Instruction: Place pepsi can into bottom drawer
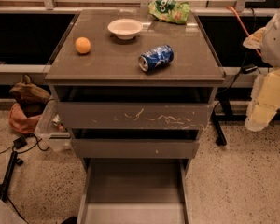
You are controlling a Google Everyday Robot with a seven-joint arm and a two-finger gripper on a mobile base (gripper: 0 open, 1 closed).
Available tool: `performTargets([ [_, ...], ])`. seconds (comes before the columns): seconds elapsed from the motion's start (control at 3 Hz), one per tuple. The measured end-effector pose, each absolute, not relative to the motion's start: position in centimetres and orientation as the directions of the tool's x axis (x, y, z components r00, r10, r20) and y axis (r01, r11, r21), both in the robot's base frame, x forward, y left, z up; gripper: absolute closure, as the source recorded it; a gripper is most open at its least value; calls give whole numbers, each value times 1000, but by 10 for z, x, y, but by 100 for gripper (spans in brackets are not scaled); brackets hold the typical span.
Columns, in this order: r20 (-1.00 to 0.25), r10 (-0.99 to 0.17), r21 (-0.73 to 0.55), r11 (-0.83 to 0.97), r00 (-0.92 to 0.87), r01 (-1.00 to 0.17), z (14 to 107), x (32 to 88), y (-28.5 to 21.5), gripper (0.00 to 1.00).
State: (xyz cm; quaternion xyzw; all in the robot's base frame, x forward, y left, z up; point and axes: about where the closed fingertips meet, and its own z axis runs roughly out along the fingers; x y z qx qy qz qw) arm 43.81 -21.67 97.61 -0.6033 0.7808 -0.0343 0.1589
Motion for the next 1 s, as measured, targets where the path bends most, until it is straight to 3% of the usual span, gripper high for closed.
performTargets([
  [0.67,-257,-949,-257,249,-182,-934,967,455,-215,0],
  [1.0,-315,-943,-291,205,-109,-934,955,503,-215,0],
])
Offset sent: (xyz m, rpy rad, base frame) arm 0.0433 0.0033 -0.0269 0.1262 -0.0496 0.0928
